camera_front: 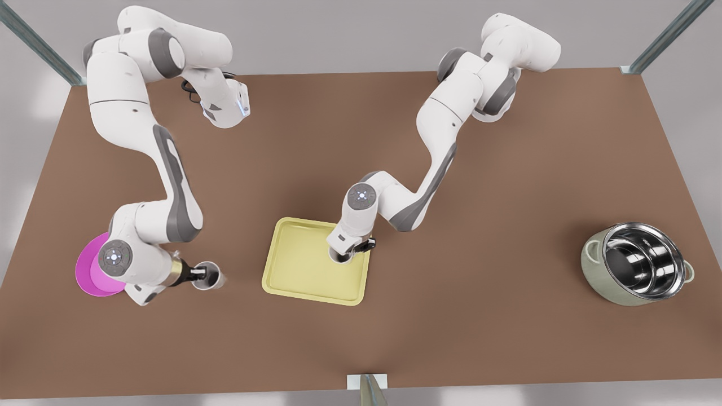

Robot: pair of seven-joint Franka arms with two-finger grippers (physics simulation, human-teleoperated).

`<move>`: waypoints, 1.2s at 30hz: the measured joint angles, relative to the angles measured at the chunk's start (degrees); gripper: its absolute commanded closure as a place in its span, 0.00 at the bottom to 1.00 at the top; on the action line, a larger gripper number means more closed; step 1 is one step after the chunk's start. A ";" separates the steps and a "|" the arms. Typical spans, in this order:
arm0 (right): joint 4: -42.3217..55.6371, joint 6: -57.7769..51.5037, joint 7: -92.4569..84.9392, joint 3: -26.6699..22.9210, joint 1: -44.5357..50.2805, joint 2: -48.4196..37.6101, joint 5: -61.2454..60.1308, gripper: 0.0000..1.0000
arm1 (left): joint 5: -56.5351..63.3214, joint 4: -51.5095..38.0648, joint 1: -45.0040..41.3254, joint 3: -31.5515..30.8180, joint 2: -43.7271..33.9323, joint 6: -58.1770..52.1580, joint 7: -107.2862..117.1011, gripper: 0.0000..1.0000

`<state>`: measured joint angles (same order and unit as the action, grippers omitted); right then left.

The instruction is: Use the left arm to pick up the white IKEA cup from the tray and place it on the middle-left position; use the right arm to pick up the white IKEA cup from the tray and place it on the middle-right position

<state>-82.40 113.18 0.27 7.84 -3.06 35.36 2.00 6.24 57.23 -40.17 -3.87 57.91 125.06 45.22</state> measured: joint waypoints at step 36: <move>12.81 -13.67 -6.63 0.96 -0.88 -5.75 -0.73 0.00 | -6.48 10.93 35.98 -2.38 -7.90 0.29 -36.84 0.79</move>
<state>-69.59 99.51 -6.36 8.80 -3.94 29.61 1.27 -0.24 68.16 -4.19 -6.25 50.01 125.34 8.37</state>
